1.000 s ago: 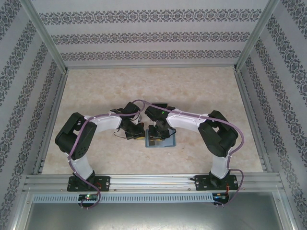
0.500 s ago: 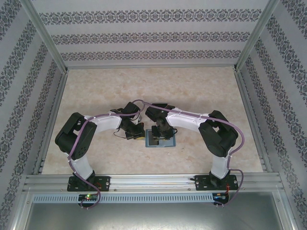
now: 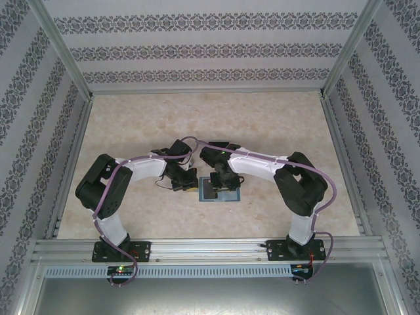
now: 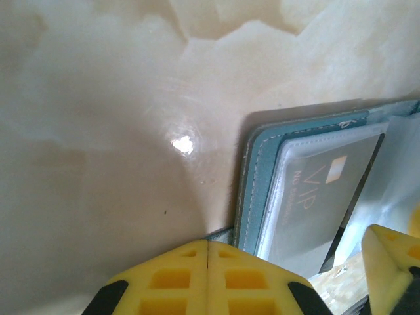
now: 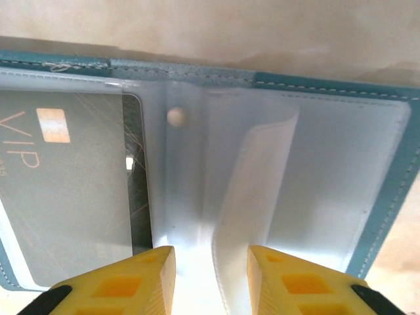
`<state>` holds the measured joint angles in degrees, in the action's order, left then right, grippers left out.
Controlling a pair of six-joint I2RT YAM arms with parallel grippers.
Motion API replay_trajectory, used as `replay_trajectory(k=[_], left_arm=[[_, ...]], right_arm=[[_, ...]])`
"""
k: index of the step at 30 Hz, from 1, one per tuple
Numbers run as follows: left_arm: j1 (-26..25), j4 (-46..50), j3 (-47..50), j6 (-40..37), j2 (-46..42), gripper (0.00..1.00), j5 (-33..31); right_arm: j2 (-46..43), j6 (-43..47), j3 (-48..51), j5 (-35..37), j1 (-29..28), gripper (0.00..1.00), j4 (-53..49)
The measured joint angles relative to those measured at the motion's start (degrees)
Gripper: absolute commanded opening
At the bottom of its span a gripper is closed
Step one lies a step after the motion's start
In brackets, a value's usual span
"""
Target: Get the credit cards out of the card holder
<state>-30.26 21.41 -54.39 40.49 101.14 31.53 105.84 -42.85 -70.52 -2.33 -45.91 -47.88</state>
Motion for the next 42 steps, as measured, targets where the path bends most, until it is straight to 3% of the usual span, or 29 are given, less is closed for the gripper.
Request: replay_trajectory(k=[4, 13, 18, 42], left_arm=[[0.0, 0.0, 0.0, 0.0, 0.0, 0.01, 0.0], [0.0, 0.0, 0.0, 0.0, 0.0, 0.01, 0.0], [0.0, 0.0, 0.0, 0.0, 0.0, 0.01, 0.0], [0.0, 0.5, -0.4, 0.0, 0.2, 0.01, 0.0]], right_arm=[[-0.8, 0.0, 0.0, 0.4, 0.0, 0.31, -0.6], [-2.4, 0.7, 0.0, 0.6, 0.0, 0.10, -0.8], [-3.9, 0.8, 0.0, 0.3, 0.0, 0.03, -0.7], [-4.2, 1.3, 3.5, 1.0, 1.5, 0.08, 0.8]])
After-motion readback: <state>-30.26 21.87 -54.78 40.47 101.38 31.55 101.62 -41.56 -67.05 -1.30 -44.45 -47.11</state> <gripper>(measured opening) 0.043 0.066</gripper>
